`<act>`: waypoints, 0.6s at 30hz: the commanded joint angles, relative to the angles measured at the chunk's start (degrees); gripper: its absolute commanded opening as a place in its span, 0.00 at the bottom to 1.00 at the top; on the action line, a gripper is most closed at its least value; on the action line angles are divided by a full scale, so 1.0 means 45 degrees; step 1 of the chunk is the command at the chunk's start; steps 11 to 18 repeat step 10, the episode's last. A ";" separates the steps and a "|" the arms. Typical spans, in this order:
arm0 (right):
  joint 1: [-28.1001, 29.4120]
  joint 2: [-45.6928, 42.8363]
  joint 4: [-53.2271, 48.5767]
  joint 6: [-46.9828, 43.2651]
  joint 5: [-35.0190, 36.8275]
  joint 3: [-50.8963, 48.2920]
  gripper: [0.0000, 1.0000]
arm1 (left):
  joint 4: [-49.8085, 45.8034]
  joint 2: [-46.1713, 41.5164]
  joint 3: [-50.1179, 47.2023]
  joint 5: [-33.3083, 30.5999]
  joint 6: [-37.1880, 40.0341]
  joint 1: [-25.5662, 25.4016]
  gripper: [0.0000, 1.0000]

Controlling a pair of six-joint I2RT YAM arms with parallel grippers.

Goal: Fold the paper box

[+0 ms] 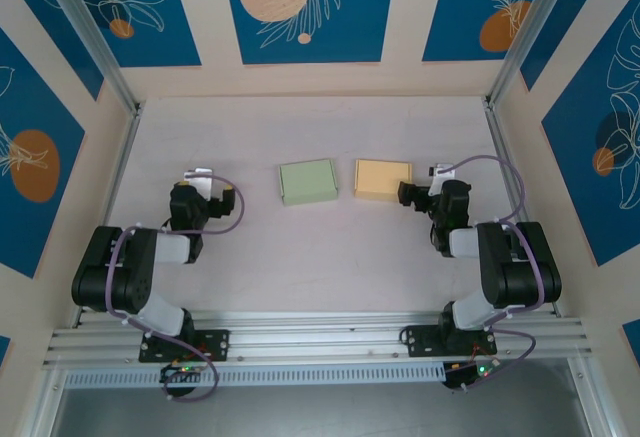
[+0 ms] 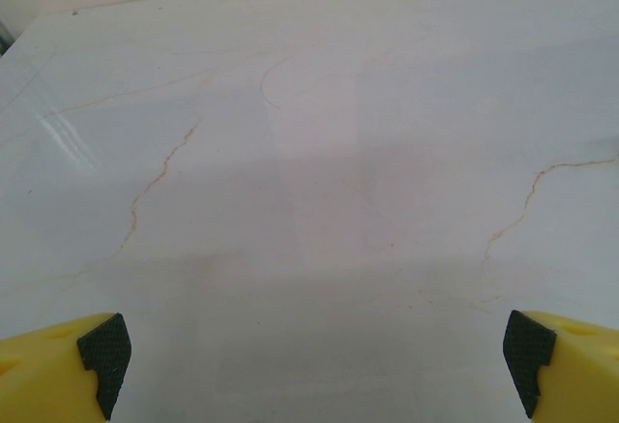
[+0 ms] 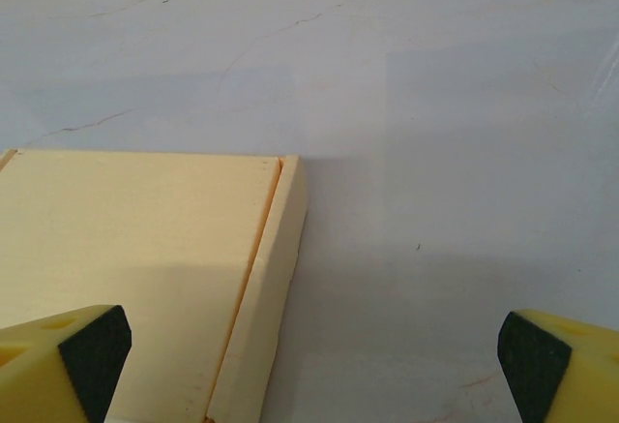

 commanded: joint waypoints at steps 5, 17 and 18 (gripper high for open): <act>0.0044 -0.0032 0.0331 -0.0213 -0.0191 0.0308 0.99 | -0.0092 -0.0030 0.0126 0.0759 -0.0013 0.0117 1.00; 0.0050 -0.0032 0.0339 -0.0213 -0.0194 0.0308 0.99 | -0.0054 -0.0050 0.0097 0.0739 -0.0033 0.0127 1.00; 0.0050 -0.0032 0.0339 -0.0213 -0.0194 0.0308 0.99 | -0.0054 -0.0050 0.0097 0.0739 -0.0033 0.0127 1.00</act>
